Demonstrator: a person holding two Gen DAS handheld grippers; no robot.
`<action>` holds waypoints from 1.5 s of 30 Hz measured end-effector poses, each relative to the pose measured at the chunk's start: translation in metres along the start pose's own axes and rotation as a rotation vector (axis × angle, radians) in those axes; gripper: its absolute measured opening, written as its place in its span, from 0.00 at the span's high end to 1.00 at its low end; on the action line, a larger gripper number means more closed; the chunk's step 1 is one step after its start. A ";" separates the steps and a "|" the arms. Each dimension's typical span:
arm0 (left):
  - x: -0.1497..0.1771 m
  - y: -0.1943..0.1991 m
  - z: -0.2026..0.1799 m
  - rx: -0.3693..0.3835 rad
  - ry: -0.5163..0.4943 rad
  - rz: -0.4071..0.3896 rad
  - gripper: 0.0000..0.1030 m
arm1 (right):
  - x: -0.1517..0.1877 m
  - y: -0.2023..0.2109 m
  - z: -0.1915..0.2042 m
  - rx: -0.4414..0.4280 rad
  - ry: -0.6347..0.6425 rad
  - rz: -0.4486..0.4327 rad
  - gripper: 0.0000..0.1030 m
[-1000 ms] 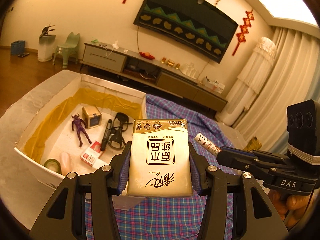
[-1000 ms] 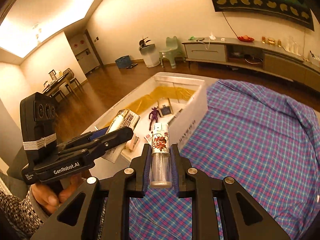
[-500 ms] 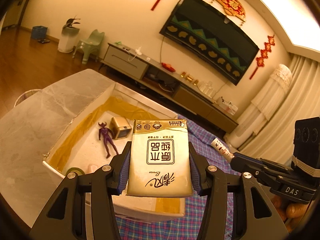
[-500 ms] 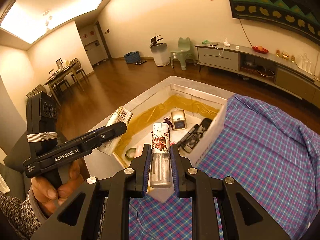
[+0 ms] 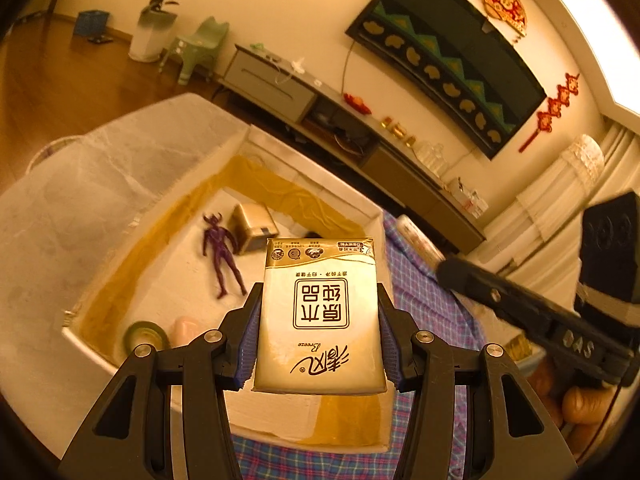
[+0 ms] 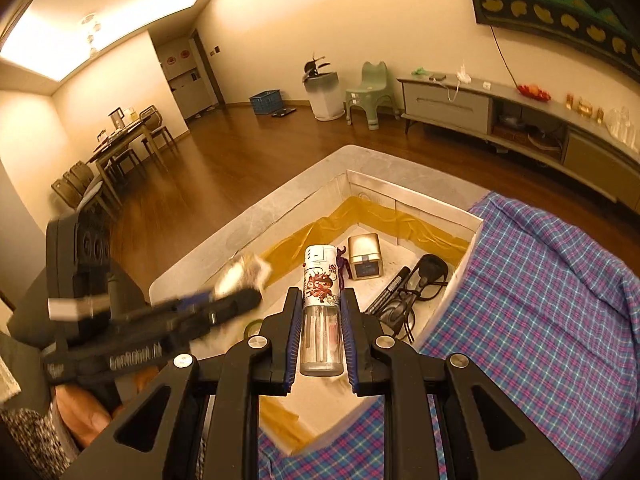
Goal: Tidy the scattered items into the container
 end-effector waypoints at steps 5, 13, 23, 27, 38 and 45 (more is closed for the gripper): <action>0.010 -0.029 -0.019 -0.006 -0.081 0.114 0.49 | -0.018 -0.030 -0.024 -0.025 -0.091 0.044 0.80; 0.027 -0.060 -0.035 -0.003 -0.148 0.232 0.49 | -0.036 -0.085 -0.044 0.017 -0.106 0.148 0.80; 0.023 -0.066 -0.022 0.021 -0.061 0.265 0.46 | -0.053 -0.142 -0.057 0.153 -0.023 0.246 0.79; 0.021 -0.060 -0.007 0.031 0.008 0.240 0.45 | -0.054 -0.149 -0.069 0.183 -0.054 0.235 0.75; 0.025 -0.057 -0.010 0.011 -0.027 0.215 0.45 | -0.026 -0.122 -0.063 0.108 -0.079 0.231 0.63; 0.026 -0.049 -0.018 -0.055 -0.117 0.161 0.45 | -0.012 -0.097 -0.056 0.061 -0.100 0.207 0.60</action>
Point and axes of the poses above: each gripper's, at about its wrist camera, not at the fingertips, and y roughly against the way its jaws point, z to its left, x to its underside, the point moved 2 cm from there along -y, roughly the way its jaws point, and after that the axes turned 2 degrees about -z, right-handed, at the moved point
